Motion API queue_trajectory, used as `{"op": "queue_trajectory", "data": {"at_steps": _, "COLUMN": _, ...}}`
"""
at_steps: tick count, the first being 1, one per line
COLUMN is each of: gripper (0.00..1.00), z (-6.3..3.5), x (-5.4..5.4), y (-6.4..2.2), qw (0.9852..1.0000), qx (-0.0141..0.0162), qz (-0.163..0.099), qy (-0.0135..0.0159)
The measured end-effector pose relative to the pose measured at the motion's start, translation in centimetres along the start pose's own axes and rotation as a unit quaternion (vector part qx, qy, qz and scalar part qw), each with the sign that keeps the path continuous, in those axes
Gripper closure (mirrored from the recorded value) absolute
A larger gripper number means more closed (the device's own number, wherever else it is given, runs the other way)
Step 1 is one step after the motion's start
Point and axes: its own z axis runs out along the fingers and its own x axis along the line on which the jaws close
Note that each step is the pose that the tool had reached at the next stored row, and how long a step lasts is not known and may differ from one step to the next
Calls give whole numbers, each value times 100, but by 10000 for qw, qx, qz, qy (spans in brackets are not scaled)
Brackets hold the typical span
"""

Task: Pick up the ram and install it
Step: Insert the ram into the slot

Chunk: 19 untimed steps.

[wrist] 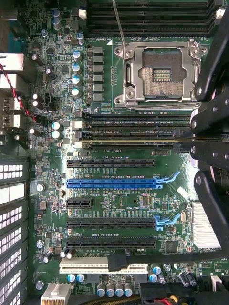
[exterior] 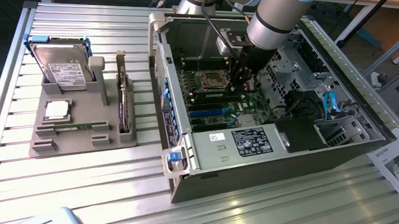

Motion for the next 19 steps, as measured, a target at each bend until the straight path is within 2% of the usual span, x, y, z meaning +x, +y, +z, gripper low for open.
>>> {"op": "queue_trajectory", "data": {"at_steps": 7, "gripper": 88, "z": 2, "x": 0, "y": 0, "qw": 10000, "qx": 17, "qz": -32, "qy": 2}}
{"op": "queue_trajectory", "data": {"at_steps": 19, "gripper": 88, "z": 8, "x": 19, "y": 6, "qw": 10000, "qx": 17, "qz": -32, "qy": 2}}
